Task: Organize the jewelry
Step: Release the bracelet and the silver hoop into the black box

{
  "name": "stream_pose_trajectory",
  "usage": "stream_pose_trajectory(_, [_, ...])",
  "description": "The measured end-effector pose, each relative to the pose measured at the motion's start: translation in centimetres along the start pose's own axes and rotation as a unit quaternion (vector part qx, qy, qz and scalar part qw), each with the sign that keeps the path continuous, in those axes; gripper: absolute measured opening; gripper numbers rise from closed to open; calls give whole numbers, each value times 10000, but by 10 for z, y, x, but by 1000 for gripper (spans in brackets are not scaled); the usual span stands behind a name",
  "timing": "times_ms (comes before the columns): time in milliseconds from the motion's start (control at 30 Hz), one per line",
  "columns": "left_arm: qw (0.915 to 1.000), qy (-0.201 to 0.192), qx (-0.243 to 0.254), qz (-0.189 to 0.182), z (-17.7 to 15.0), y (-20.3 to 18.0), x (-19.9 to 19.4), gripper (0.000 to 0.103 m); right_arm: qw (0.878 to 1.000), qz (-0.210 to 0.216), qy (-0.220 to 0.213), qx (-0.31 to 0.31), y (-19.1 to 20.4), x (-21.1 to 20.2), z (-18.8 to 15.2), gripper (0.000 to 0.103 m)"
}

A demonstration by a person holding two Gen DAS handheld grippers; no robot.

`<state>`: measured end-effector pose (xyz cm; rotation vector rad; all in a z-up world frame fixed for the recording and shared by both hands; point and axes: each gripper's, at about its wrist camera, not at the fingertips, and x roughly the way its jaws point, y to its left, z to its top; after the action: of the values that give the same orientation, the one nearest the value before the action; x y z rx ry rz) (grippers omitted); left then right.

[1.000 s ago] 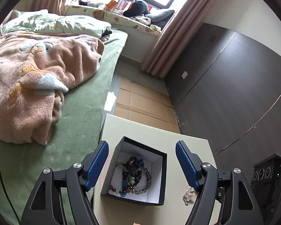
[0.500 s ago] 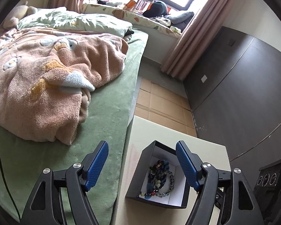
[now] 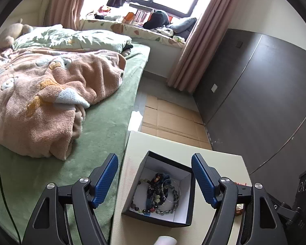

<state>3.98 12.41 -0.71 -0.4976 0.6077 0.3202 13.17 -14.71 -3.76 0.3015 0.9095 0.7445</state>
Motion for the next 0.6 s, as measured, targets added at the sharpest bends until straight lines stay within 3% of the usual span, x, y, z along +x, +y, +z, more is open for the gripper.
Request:
stream_pose_trajectory(133, [9992, -129, 260, 268, -5, -15, -4, 75, 9997, -177, -195, 4, -10, -18, 2, 103])
stream_pose_trajectory(267, [9991, -125, 414, 48, -11, -29, -7, 75, 9981, -328, -524, -26, -20, -42, 3, 103])
stream_pose_trajectory(433, [9970, 22, 738, -211, -18, -49, -5, 75, 9966, -743, -329, -135, -36, -58, 0, 103])
stream_pose_trajectory(600, [9947, 201, 910, -425, -25, -65, -3, 75, 9956, -896, -261, -58, -55, -75, -2, 103])
